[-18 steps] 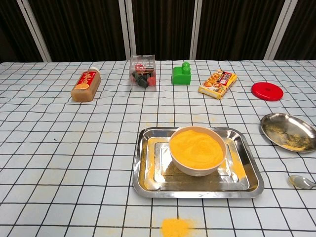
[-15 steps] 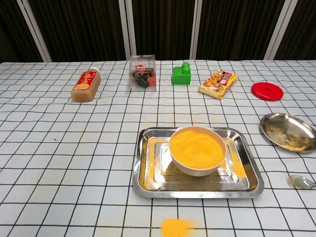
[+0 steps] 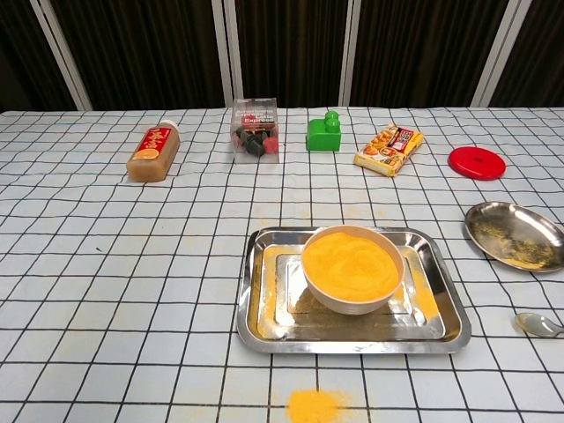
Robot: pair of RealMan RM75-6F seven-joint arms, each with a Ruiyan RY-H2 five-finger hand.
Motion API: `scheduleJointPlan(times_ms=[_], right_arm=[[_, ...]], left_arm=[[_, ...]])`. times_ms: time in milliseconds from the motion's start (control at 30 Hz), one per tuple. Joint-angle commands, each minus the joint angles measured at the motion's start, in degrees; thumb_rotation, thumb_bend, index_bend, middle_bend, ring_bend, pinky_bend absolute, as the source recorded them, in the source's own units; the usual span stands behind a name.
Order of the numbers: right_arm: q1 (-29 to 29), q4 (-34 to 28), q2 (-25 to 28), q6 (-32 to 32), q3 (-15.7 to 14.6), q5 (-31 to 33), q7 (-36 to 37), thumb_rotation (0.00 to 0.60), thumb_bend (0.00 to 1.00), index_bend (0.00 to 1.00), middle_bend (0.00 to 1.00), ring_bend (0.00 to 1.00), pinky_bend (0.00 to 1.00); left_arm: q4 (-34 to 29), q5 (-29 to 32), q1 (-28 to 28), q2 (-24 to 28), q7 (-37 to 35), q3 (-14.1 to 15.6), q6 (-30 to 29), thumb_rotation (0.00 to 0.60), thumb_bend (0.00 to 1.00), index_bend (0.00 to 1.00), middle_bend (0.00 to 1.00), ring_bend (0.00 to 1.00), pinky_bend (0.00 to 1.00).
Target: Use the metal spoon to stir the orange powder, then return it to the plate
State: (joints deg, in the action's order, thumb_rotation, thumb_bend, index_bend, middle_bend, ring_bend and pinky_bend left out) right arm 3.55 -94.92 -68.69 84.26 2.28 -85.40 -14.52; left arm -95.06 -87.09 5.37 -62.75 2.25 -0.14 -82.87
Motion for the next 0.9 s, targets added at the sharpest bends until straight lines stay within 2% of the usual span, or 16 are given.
scheduleJointPlan(times_ms=[33, 333, 900], right_arm=[[0.5, -1.4, -0.8, -1.9, -0.2, 1.4, 0.4, 0.6, 0.32, 0.27, 0.05, 0.0, 0.0], [2.1, -3.7, -3.4, -8.1, 0.0, 7.5, -1.5, 0.6, 0.31, 0.44, 0.12, 0.0, 0.0], [4.3, 1.4, -10.7, -12.0, -0.2, 13.1, -8.7, 0.6, 0.31, 0.46, 0.14, 0.0, 0.0]], left_arm=[[0.0, 0.1, 0.1, 0.0, -0.1, -0.1, 0.1, 0.6, 0.0, 0.0, 0.0, 0.0, 0.0], [0.1, -0.2, 0.1, -0.2, -0.1, -0.1, -0.1, 0.6, 0.0, 0.0, 0.0, 0.0, 0.0], [0.3, -1.1, 0.4, 0.0, -1.3, 0.0, -0.2, 0.6, 0.0, 0.0, 0.0, 0.0, 0.0]])
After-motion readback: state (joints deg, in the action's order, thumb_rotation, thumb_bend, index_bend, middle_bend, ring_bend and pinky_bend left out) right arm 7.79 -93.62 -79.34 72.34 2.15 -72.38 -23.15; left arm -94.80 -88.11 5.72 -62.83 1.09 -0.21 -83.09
